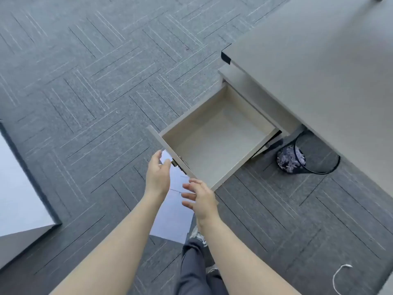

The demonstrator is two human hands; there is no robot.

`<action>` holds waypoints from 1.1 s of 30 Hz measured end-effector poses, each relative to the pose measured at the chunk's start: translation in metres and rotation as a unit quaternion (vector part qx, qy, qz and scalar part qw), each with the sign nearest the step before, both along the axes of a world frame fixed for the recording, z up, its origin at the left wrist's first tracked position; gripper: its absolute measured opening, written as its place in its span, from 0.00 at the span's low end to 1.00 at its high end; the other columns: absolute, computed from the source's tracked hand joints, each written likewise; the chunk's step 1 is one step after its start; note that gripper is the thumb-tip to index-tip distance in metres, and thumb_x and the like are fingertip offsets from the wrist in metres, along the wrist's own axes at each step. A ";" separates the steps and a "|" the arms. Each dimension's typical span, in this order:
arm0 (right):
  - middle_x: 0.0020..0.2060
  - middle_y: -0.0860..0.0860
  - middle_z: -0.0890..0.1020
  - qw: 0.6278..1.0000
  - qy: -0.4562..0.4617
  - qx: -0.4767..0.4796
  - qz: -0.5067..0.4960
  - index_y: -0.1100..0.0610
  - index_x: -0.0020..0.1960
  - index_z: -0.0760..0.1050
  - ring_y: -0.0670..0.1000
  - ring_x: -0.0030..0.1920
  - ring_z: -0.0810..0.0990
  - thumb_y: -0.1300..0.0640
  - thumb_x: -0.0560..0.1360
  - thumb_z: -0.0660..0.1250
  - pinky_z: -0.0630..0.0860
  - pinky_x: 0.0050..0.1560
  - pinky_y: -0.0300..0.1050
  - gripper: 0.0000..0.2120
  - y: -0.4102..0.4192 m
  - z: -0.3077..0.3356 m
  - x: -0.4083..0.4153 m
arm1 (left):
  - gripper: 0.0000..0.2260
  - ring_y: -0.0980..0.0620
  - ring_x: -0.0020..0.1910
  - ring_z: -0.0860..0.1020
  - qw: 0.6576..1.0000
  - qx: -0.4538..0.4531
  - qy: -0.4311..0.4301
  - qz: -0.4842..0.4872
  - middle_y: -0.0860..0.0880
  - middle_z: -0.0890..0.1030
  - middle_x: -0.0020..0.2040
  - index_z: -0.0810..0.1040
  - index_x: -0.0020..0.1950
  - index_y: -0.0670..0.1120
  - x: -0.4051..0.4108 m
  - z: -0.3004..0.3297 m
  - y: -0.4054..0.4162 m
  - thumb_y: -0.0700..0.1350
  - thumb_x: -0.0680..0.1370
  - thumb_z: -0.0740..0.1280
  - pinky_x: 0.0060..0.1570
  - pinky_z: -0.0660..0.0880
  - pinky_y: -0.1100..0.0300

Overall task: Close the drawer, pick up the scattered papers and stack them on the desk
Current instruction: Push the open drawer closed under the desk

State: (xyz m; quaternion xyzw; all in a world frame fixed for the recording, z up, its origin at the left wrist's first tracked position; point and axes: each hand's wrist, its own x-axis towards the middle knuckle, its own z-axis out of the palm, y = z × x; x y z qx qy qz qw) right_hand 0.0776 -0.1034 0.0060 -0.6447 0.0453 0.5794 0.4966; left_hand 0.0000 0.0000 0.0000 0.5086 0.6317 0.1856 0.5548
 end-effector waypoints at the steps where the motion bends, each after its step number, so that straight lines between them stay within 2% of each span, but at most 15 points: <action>1: 0.56 0.57 0.82 0.999 0.028 -0.009 -0.012 0.55 0.56 0.76 0.54 0.48 0.80 0.57 0.79 0.61 0.79 0.47 0.48 0.09 0.002 -0.004 -0.002 | 0.22 0.52 0.68 0.70 0.999 -0.027 -0.008 0.030 0.51 0.67 0.73 0.63 0.74 0.49 -0.001 -0.005 0.001 0.45 0.79 0.57 0.68 0.67 0.49; 3: 0.57 0.56 0.81 0.997 0.065 -0.037 -0.017 0.54 0.59 0.74 0.56 0.53 0.81 0.55 0.80 0.60 0.80 0.53 0.52 0.10 0.003 -0.018 -0.011 | 0.23 0.50 0.68 0.70 0.994 -0.080 -0.021 0.076 0.50 0.67 0.73 0.63 0.74 0.49 -0.006 -0.024 0.003 0.42 0.79 0.57 0.68 0.68 0.45; 6: 0.59 0.57 0.80 0.992 0.108 -0.055 -0.037 0.54 0.64 0.70 0.60 0.58 0.80 0.56 0.81 0.56 0.79 0.58 0.56 0.13 0.006 -0.033 -0.018 | 0.23 0.50 0.64 0.72 0.985 -0.132 -0.036 0.108 0.49 0.68 0.72 0.62 0.75 0.47 -0.009 -0.042 0.001 0.39 0.79 0.56 0.66 0.70 0.47; 10: 0.61 0.59 0.79 0.982 0.157 -0.073 -0.082 0.55 0.68 0.67 0.61 0.58 0.80 0.56 0.82 0.56 0.80 0.51 0.54 0.16 0.016 -0.049 -0.018 | 0.20 0.50 0.61 0.77 0.982 -0.153 -0.038 0.108 0.48 0.72 0.69 0.66 0.73 0.46 -0.006 -0.063 0.007 0.40 0.80 0.55 0.63 0.73 0.49; 12: 0.61 0.59 0.79 0.977 0.167 -0.080 -0.106 0.56 0.69 0.68 0.61 0.59 0.80 0.56 0.82 0.57 0.79 0.48 0.53 0.16 0.019 -0.055 -0.018 | 0.19 0.50 0.58 0.79 0.980 -0.159 -0.046 0.113 0.47 0.75 0.66 0.68 0.72 0.44 -0.003 -0.073 0.010 0.40 0.81 0.55 0.58 0.76 0.52; 15: 0.59 0.57 0.80 0.974 0.168 -0.084 -0.130 0.57 0.66 0.69 0.61 0.57 0.80 0.57 0.82 0.57 0.78 0.45 0.52 0.14 0.020 -0.066 -0.018 | 0.17 0.49 0.53 0.81 0.978 -0.154 -0.062 0.124 0.47 0.79 0.58 0.71 0.69 0.42 0.003 -0.081 0.015 0.38 0.81 0.54 0.52 0.78 0.57; 18: 0.56 0.55 0.80 0.975 0.153 -0.084 -0.141 0.57 0.62 0.72 0.58 0.53 0.80 0.58 0.82 0.57 0.78 0.44 0.51 0.11 0.021 -0.074 -0.017 | 0.15 0.48 0.51 0.82 0.977 -0.145 -0.070 0.140 0.47 0.81 0.52 0.74 0.65 0.41 0.011 -0.084 0.020 0.36 0.80 0.56 0.50 0.78 0.59; 22: 0.56 0.54 0.81 0.974 0.140 -0.086 -0.158 0.57 0.63 0.73 0.56 0.49 0.81 0.57 0.82 0.57 0.78 0.42 0.50 0.12 0.024 -0.078 -0.009 | 0.15 0.50 0.50 0.83 0.976 -0.140 -0.080 0.147 0.45 0.83 0.54 0.76 0.63 0.41 0.019 -0.088 0.022 0.36 0.77 0.63 0.49 0.78 0.62; 30: 0.55 0.54 0.82 0.971 0.128 -0.084 -0.183 0.58 0.62 0.73 0.55 0.49 0.81 0.56 0.81 0.57 0.78 0.41 0.49 0.12 0.036 -0.078 0.027 | 0.17 0.49 0.54 0.83 0.979 -0.136 -0.088 0.126 0.45 0.83 0.57 0.76 0.64 0.42 0.054 -0.095 0.032 0.35 0.76 0.66 0.49 0.79 0.61; 33: 0.53 0.53 0.82 0.971 0.120 -0.080 -0.193 0.56 0.57 0.76 0.55 0.49 0.82 0.55 0.81 0.58 0.78 0.41 0.48 0.10 0.040 -0.080 0.045 | 0.17 0.48 0.54 0.82 0.982 -0.127 -0.083 0.116 0.45 0.82 0.57 0.76 0.63 0.43 0.073 -0.096 0.036 0.36 0.74 0.68 0.50 0.78 0.60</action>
